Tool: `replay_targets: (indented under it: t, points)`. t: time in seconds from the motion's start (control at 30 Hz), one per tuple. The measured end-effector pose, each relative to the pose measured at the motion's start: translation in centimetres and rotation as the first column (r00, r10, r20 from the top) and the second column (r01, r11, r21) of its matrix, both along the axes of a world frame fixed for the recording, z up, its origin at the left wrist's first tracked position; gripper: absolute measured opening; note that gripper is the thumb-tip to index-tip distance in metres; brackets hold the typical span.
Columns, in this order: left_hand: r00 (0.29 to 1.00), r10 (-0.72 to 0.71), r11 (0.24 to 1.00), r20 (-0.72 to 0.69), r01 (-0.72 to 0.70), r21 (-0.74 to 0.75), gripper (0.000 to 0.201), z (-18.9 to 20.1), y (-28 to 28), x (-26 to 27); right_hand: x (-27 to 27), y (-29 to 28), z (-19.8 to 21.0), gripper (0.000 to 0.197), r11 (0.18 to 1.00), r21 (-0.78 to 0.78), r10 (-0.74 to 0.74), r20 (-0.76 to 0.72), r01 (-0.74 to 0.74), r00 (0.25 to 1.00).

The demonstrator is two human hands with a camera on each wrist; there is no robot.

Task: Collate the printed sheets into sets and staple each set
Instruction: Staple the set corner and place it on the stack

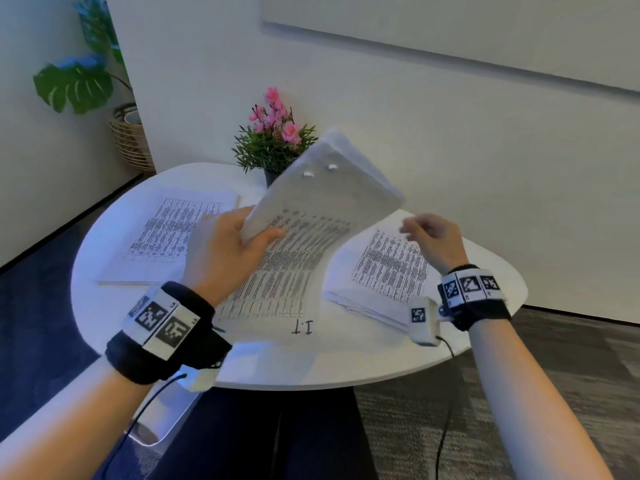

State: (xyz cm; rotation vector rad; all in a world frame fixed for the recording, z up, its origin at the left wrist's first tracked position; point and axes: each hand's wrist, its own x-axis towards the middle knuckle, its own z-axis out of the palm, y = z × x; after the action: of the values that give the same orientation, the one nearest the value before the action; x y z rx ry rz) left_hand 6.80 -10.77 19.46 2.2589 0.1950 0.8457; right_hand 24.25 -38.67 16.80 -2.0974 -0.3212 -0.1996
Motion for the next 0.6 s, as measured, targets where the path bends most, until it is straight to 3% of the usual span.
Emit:
replay_targets:
  t: [0.03, 0.1, 0.2, 0.27, 0.33, 0.4, 0.5, 0.6]
  points:
    - [1.0, 0.015, 0.997, 0.011, -0.014, -0.074, 0.012, 0.0, 0.1, -0.2, 1.8, -1.5, -1.3, 0.021, 0.98, -0.179, -0.1, -0.039, 0.091, 0.994]
    - [0.999, 0.01, 0.984, 0.053, 0.0, -0.178, 0.013, 0.1, 0.5, -0.5, 4.5, -4.7, -4.0, 0.039, 0.848, -0.482, -0.315, -0.118, 0.223, 0.942]
    - [0.992, -0.056, 0.993, 0.11, 0.067, -0.096, 0.007, 0.4, 1.1, -1.3, 6.0, -8.2, -7.1, 0.046, 0.673, -0.687, -0.526, -0.187, 0.272, 0.83]
    - [0.99, -0.075, 0.995, 0.119, 0.082, -0.056, 0.013, 0.2, 1.6, -1.5, 6.4, -9.4, -8.4, 0.039, 0.677, -0.683, -0.557, -0.229, 0.276, 0.799]
    - [0.992, -0.059, 0.991, 0.115, 0.072, -0.112, 0.023, -0.4, 2.3, -1.3, 6.6, -10.4, -9.8, 0.031, 0.729, -0.613, -0.539, -0.241, 0.303, 0.807]
    - [0.993, -0.031, 0.983, 0.11, 0.05, -0.176, 0.015, -0.9, 2.8, -1.1, 6.5, -10.9, -10.5, 0.012, 0.755, -0.546, -0.55, -0.224, 0.364, 0.805]
    - [0.995, 0.021, 0.947, 0.097, 0.012, -0.321, 0.011, -1.4, 3.2, -0.6, 6.0, -11.9, -10.9, 0.02, 0.782, -0.462, -0.549, -0.197, 0.417, 0.812]
    - [0.999, 0.005, 0.864, 0.045, 0.019, -0.504, 0.021, -2.5, 3.7, -0.1, 4.6, -12.1, -9.7, 0.034, 0.821, -0.313, -0.562, -0.303, 0.477, 0.769]
